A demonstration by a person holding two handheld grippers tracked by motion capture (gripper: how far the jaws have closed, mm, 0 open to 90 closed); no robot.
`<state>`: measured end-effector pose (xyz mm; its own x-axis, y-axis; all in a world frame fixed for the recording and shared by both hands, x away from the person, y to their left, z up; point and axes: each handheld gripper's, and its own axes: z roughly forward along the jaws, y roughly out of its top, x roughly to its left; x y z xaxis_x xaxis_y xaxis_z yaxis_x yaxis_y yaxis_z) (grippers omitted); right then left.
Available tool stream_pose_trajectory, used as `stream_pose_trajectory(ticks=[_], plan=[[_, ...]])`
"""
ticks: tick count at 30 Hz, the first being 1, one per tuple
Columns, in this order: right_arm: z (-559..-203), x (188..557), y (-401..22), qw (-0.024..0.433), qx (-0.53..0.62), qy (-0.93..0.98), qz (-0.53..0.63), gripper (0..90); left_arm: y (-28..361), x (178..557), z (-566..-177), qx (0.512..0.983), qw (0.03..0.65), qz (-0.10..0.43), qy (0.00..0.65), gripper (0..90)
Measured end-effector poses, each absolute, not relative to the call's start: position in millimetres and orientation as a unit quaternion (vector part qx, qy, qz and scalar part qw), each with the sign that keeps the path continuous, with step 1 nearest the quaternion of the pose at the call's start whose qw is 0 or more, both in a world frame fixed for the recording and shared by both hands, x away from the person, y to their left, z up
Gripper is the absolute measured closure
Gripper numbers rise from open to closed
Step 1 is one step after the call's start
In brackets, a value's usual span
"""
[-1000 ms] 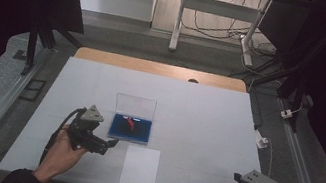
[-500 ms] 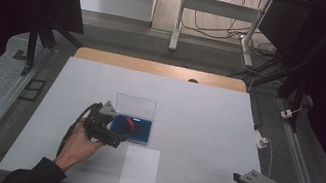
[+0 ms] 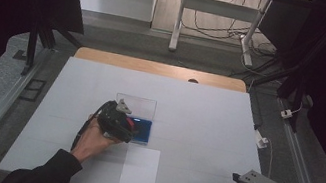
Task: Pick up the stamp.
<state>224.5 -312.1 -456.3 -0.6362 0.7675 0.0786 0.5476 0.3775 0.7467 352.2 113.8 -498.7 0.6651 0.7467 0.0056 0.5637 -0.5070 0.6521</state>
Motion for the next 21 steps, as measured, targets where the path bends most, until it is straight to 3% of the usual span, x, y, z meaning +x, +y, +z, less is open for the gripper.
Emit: stream_pose_trajectory(ticks=[10,18,21], plan=[[-456.4,224.2,-311.1,0.142,0.396,0.822,0.383,0.0,114.4,354.0,-496.4,0.862,0.324,0.144,0.361,38.2],[-456.7,224.1,-310.6,0.143,0.393,0.824,0.383,0.0,116.1,356.1,-495.9,0.857,0.326,0.130,0.377,56.6],[-456.7,224.0,-310.5,0.142,0.392,0.824,0.383,0.0,116.1,356.2,-495.0,0.855,0.325,0.128,0.382,57.9]])
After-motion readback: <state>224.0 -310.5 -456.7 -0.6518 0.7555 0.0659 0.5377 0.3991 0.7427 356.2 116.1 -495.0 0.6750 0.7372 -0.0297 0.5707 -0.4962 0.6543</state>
